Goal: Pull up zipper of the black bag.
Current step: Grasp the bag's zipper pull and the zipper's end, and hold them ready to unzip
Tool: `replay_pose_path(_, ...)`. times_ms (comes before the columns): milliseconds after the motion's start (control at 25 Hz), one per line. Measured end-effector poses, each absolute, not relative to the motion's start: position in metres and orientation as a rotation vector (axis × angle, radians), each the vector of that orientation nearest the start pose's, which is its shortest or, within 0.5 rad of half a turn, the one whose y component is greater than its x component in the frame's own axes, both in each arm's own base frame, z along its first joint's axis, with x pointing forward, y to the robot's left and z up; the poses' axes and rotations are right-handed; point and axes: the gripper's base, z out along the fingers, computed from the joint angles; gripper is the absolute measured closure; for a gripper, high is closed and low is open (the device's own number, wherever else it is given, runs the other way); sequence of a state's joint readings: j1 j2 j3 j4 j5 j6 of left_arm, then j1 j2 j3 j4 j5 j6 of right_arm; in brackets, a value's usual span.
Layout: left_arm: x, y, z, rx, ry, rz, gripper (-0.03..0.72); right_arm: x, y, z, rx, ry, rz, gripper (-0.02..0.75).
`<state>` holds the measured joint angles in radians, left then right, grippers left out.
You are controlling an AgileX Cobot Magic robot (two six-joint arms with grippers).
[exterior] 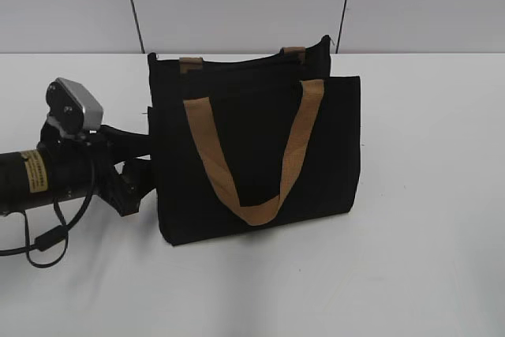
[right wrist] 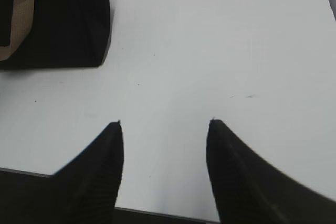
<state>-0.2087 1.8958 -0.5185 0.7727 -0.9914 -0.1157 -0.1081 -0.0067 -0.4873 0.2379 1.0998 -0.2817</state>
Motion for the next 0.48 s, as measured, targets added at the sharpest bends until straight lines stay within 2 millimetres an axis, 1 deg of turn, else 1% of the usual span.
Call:
replay_pose_path(160,0.2736,-0.1147,0.1081,0.966,1.719,-0.536,0.262,-0.0053,0.0198,0.2725,-0.195,2.057,0.047,0.337)
replay_pose_path(320,0.2737,-0.1154,0.103,0.981,1.728,-0.547,0.333,-0.0053,0.0198,0.2725,-0.195,2.057,0.047,0.337)
replay_pose_path(480,0.2735,-0.1155,0.1022,0.983,1.73,-0.549,0.363,-0.0053,0.0198,0.2725,-0.195,2.057,0.047,0.337)
